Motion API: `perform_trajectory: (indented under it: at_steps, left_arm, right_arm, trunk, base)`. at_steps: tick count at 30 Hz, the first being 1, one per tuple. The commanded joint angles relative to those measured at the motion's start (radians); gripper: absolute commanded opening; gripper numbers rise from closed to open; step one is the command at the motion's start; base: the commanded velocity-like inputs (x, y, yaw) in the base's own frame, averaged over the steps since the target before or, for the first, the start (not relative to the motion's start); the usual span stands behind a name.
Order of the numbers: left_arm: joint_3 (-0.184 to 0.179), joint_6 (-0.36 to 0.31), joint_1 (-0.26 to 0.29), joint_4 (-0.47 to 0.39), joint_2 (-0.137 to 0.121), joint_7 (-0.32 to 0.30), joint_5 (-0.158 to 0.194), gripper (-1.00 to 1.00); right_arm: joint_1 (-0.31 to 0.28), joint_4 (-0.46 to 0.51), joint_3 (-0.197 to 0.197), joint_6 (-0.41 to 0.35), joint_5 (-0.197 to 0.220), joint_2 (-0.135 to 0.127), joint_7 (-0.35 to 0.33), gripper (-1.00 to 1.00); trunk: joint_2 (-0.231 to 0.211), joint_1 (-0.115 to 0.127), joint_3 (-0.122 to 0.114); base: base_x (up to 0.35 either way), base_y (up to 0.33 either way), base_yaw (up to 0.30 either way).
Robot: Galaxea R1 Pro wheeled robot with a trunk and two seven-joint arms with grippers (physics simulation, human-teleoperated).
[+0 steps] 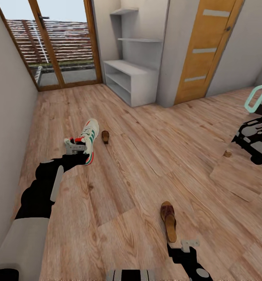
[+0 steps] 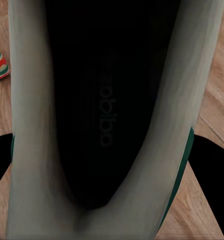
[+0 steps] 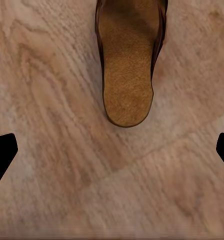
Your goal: Pick up the two gym shoes and the two sandals from the corridor floor and place them onto the hallstand (shoe rack) in the corridor, making sure they are on the rack and not on the floor. Arrange them so the two gym shoes are next to each other and the two sandals are next to each other.
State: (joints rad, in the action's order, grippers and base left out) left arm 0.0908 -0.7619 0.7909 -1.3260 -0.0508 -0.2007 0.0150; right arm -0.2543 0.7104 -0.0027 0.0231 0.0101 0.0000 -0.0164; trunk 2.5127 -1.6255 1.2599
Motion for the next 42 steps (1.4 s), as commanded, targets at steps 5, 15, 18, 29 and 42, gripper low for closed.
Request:
perform_trajectory:
  at_steps: [5, 15, 18, 29, 42]
  left_arm:
    - [0.002, -0.006, 0.001, -0.002, 0.0, -0.003, 0.001, -1.0]
    - [0.0, -0.007, 0.001, -0.002, 0.0, -0.003, 0.003, -1.0]
    - [0.0, -0.007, 0.001, -0.002, 0.0, -0.003, 0.003, -1.0]
    - [0.001, -0.007, 0.001, -0.002, 0.0, -0.003, 0.002, -1.0]
    - [0.001, -0.007, 0.001, -0.005, 0.002, -0.003, 0.0, -1.0]
  right_arm:
    - [0.0, 0.002, -0.002, 0.005, -0.006, -0.001, -0.001, 1.0]
    - [0.0, 0.011, -0.005, 0.042, -0.007, -0.003, 0.001, 1.0]
    - [0.0, 0.033, -0.005, 0.1, -0.007, -0.002, 0.001, 1.0]
    - [0.0, 0.071, -0.007, 0.124, -0.007, -0.003, 0.002, 1.0]
    - [0.0, 0.061, -0.01, 0.124, 0.003, -0.003, 0.003, 1.0]
  trunk:
    - [0.001, -0.002, 0.019]
    - [0.001, -0.002, 0.02]
    - [0.001, -0.002, 0.02]
    - [0.001, -0.002, 0.02]
    - [0.002, -0.004, 0.05]
  base:
    - [0.0, 0.0, 0.0]
    - [0.0, 0.0, 0.0]
    - [0.0, 0.0, 0.0]
    - [0.0, 0.0, 0.0]
    - [0.0, 0.0, 0.0]
